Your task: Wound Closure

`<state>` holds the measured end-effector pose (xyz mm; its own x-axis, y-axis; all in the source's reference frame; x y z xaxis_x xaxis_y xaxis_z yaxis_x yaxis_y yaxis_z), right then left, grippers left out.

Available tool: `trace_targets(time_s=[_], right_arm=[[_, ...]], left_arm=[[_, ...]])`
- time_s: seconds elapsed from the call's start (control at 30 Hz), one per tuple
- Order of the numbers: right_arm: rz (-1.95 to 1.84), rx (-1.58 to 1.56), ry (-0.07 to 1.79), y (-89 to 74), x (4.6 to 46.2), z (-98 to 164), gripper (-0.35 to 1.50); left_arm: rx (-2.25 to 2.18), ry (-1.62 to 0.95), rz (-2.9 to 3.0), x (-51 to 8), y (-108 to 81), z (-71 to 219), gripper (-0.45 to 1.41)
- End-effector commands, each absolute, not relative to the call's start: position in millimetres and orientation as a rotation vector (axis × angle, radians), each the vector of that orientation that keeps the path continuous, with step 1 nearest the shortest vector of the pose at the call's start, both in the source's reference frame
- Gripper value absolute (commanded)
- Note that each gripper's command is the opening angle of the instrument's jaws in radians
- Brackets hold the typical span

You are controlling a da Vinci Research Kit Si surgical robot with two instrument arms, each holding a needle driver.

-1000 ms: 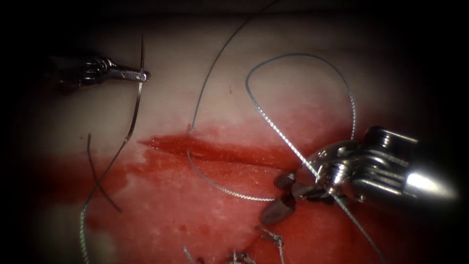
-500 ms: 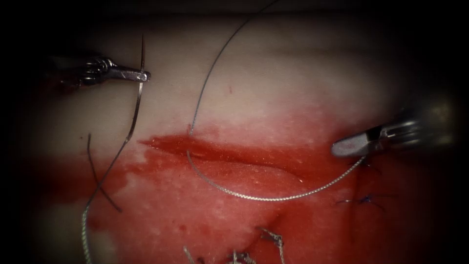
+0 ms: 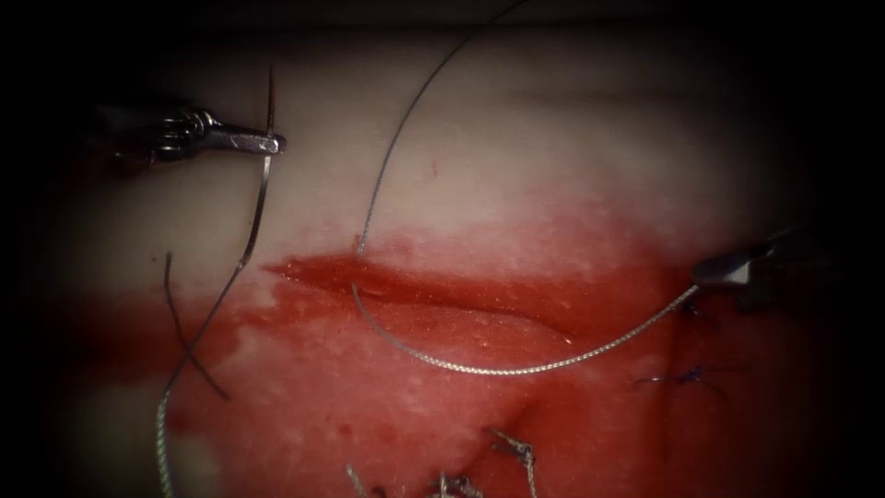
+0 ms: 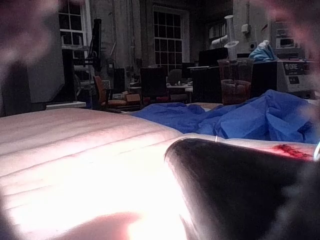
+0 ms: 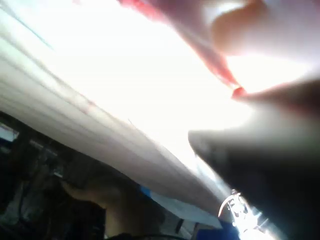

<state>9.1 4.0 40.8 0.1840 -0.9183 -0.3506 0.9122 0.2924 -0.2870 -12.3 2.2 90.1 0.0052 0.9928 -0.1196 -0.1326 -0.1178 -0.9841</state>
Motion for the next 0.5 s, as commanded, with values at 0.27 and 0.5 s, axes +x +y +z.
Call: trace_targets(time_s=[0.27, 0.5], right_arm=[[-1.512, -0.095, 0.402, 7.5, 6.4, 37.6, 0.74], [-1.486, -0.214, 0.526, 7.0, 8.8, 34.7, 0.73]], left_arm=[[-1.213, -1.035, 1.346, -12.5, 3.6, 89.2, -0.45], [-1.213, -1.035, 1.346, -12.4, 3.5, 89.2, -0.45]])
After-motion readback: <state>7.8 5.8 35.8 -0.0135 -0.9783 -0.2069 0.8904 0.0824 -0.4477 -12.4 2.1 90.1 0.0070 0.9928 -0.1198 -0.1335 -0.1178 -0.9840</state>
